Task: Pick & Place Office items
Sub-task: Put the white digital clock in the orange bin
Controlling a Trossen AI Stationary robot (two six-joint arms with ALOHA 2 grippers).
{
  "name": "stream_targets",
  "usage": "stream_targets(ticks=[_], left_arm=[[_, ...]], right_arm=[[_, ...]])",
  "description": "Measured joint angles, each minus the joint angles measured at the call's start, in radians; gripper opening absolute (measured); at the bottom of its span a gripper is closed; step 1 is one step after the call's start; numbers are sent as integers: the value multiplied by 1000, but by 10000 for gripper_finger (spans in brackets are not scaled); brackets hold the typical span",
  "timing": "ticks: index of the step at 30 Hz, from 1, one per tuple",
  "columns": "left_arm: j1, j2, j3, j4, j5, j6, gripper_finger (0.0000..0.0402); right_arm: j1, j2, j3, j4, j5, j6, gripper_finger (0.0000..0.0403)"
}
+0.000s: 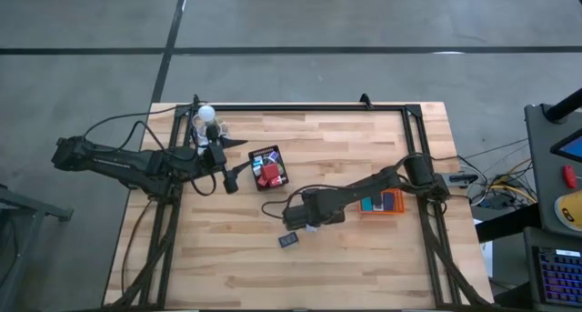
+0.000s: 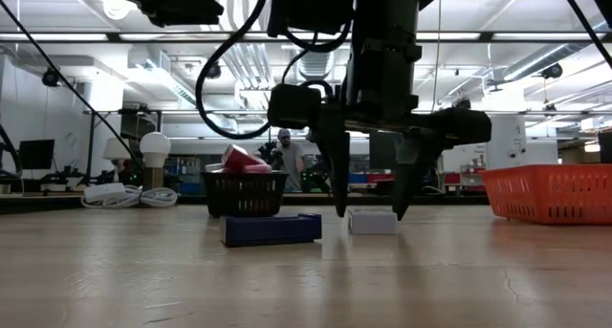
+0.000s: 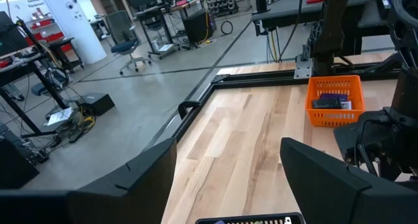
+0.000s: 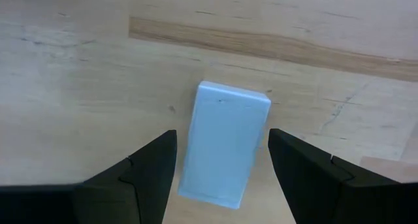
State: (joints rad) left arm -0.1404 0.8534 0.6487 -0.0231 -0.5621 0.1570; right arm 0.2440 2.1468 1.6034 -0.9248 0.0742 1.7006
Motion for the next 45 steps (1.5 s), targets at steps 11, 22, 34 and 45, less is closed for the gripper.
stream_targets(ticks=[11,22,34,45], left_arm=[[0,0,0,0,0,0,275],[0,0,0,0,0,0,275],[0,0,0,0,0,0,275],[0,0,0,0,0,0,275]], right_arm=[[0,0,-30,24,-4,9,225],[0,-3,-55,49,-3,4,223],[0,-3,-56,41,-4,0,180],[0,-3,-57,38,-4,-5,163]])
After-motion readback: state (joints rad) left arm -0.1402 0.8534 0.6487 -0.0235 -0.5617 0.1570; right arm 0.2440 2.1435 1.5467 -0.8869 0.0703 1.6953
